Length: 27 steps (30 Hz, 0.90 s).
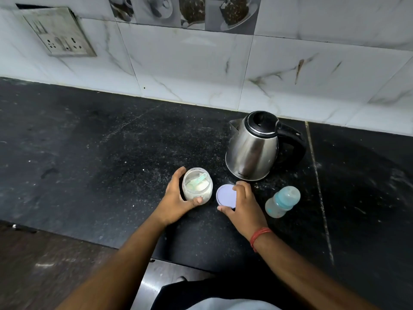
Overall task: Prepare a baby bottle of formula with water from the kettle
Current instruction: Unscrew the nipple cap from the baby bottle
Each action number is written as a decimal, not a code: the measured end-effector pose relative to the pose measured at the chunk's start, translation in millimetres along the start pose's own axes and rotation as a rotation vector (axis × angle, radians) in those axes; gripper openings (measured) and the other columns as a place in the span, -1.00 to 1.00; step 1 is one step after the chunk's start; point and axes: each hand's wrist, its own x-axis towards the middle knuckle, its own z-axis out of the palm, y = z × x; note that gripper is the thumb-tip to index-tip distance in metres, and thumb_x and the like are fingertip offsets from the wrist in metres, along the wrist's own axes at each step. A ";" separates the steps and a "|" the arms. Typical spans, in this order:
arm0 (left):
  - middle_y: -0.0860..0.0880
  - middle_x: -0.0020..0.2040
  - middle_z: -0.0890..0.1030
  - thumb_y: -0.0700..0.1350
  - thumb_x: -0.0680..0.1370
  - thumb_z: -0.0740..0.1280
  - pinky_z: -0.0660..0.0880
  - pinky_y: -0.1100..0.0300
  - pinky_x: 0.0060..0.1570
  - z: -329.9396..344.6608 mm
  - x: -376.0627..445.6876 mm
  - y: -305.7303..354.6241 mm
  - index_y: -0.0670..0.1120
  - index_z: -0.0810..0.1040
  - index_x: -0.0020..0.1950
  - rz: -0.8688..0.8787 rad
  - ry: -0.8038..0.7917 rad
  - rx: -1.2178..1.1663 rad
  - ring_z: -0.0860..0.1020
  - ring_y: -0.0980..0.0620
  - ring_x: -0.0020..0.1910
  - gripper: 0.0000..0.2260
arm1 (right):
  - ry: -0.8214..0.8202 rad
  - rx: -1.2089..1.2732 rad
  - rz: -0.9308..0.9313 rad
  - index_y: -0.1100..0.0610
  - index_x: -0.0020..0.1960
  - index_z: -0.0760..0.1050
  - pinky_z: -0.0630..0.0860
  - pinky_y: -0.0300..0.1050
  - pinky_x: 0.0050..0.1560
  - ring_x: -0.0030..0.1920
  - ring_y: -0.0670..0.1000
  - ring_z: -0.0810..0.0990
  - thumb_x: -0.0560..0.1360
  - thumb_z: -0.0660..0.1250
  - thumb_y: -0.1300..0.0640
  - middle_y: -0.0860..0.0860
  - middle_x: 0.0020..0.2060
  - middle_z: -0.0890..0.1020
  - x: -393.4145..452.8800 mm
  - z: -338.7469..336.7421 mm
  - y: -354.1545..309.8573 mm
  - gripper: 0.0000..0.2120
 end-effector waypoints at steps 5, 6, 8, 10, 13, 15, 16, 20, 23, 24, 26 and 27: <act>0.07 0.62 0.22 0.40 0.46 0.33 0.11 0.14 0.57 -9.3 2.8 29.3 -0.01 0.14 0.65 0.182 0.178 0.092 0.15 0.12 0.62 -0.10 | 0.095 0.051 -0.094 0.23 0.28 0.45 0.51 0.02 0.31 0.31 0.11 0.52 0.43 0.55 0.02 0.08 0.35 0.43 5.1 -20.6 -13.1 -0.46; 0.09 0.63 0.21 0.35 0.49 0.32 0.10 0.16 0.57 -9.9 5.5 37.7 -0.01 0.14 0.65 0.231 0.190 0.121 0.13 0.09 0.63 -0.15 | 0.128 0.058 -0.121 0.21 0.26 0.46 0.51 0.00 0.31 0.29 0.08 0.53 0.45 0.54 0.03 0.06 0.33 0.44 6.6 -27.2 -15.3 -0.51; 0.11 0.63 0.19 0.27 0.53 0.32 0.09 0.20 0.58 -8.9 11.0 54.1 -0.02 0.14 0.65 0.330 0.198 0.171 0.11 0.06 0.64 -0.21 | 0.204 0.066 -0.165 0.18 0.20 0.49 0.49 -0.10 0.29 0.25 0.02 0.54 0.50 0.49 0.04 0.03 0.28 0.47 10.5 -44.4 -20.7 -0.63; 0.09 0.64 0.21 0.22 0.55 0.33 0.12 0.16 0.58 -2.6 16.1 71.2 -0.05 0.17 0.64 0.418 0.186 0.198 0.14 0.04 0.64 -0.25 | 0.286 0.071 -0.195 0.16 0.12 0.52 0.45 -0.22 0.22 0.17 -0.03 0.54 0.52 0.47 0.08 0.02 0.20 0.52 15.5 -66.3 -25.2 -0.74; 0.05 0.63 0.25 0.18 0.57 0.34 0.16 0.16 0.57 13.8 21.8 90.7 -0.09 0.20 0.63 0.479 0.139 0.196 0.20 0.06 0.62 -0.28 | 0.367 0.006 -0.207 0.15 0.01 0.54 0.44 -0.19 0.11 0.04 0.02 0.54 0.51 0.46 0.13 0.02 0.01 0.59 23.9 -99.2 -22.2 -0.85; 0.08 0.61 0.28 0.19 0.57 0.35 0.22 0.11 0.57 26.9 24.7 97.8 -0.06 0.22 0.63 0.465 0.086 0.162 0.24 0.10 0.60 -0.29 | 0.341 -0.048 -0.149 0.12 -0.01 0.54 0.50 -0.06 0.02 0.00 0.05 0.55 0.52 0.44 0.07 -0.02 -0.05 0.60 25.4 -118.2 -12.3 -0.85; 0.09 0.60 0.31 0.20 0.57 0.36 0.26 0.02 0.56 33.9 26.2 99.3 -0.04 0.22 0.62 0.456 0.058 0.144 0.27 0.09 0.59 -0.29 | 0.311 -0.053 -0.109 0.10 -0.01 0.54 0.51 -0.02 -0.02 -0.01 0.04 0.55 0.53 0.43 0.02 -0.04 -0.07 0.60 24.3 -126.3 -5.4 -0.84; 0.09 0.54 0.40 0.19 0.57 0.39 0.35 -0.13 0.50 60.1 28.9 98.3 0.02 0.25 0.59 0.435 -0.053 0.110 0.35 0.07 0.54 -0.34 | 0.148 -0.138 0.034 0.05 0.04 0.55 0.52 -0.02 -0.02 0.02 0.02 0.55 0.50 0.41 -0.17 -0.06 -0.03 0.58 11.7 -143.7 22.8 -0.70; 0.10 0.52 0.43 0.18 0.57 0.39 0.37 -0.09 0.48 76.2 28.7 96.7 0.03 0.26 0.58 0.421 -0.127 0.135 0.38 0.11 0.52 -0.35 | -0.032 -0.247 0.150 -0.01 0.15 0.54 0.49 -0.04 -0.01 0.09 0.02 0.55 0.47 0.40 -0.24 -0.07 0.08 0.54 0.6 -145.0 36.4 -0.61; 0.11 0.51 0.43 0.17 0.57 0.40 0.38 -0.07 0.48 80.9 28.6 96.7 0.03 0.26 0.57 0.416 -0.154 0.142 0.39 0.13 0.51 -0.36 | -0.072 -0.265 0.184 -0.03 0.18 0.53 0.48 -0.06 -0.02 0.10 0.02 0.55 0.47 0.40 -0.25 -0.08 0.11 0.53 -2.2 -144.7 38.9 -0.60; 0.13 0.49 0.45 0.15 0.56 0.41 0.39 -0.02 0.48 88.9 28.6 97.5 0.05 0.27 0.57 0.405 -0.201 0.145 0.41 0.17 0.48 -0.37 | -0.110 -0.284 0.214 -0.06 0.22 0.51 0.48 -0.07 -0.04 0.08 0.01 0.57 0.47 0.39 -0.25 -0.09 0.13 0.53 -6.0 -144.1 41.6 -0.59; 0.14 0.48 0.46 0.14 0.55 0.41 0.40 -0.01 0.47 92.0 28.6 98.0 0.07 0.27 0.56 0.400 -0.217 0.150 0.42 0.18 0.47 -0.37 | -0.112 -0.286 0.215 -0.06 0.23 0.50 0.49 -0.06 -0.04 0.07 0.01 0.58 0.47 0.39 -0.24 -0.10 0.13 0.54 -6.8 -144.1 41.6 -0.59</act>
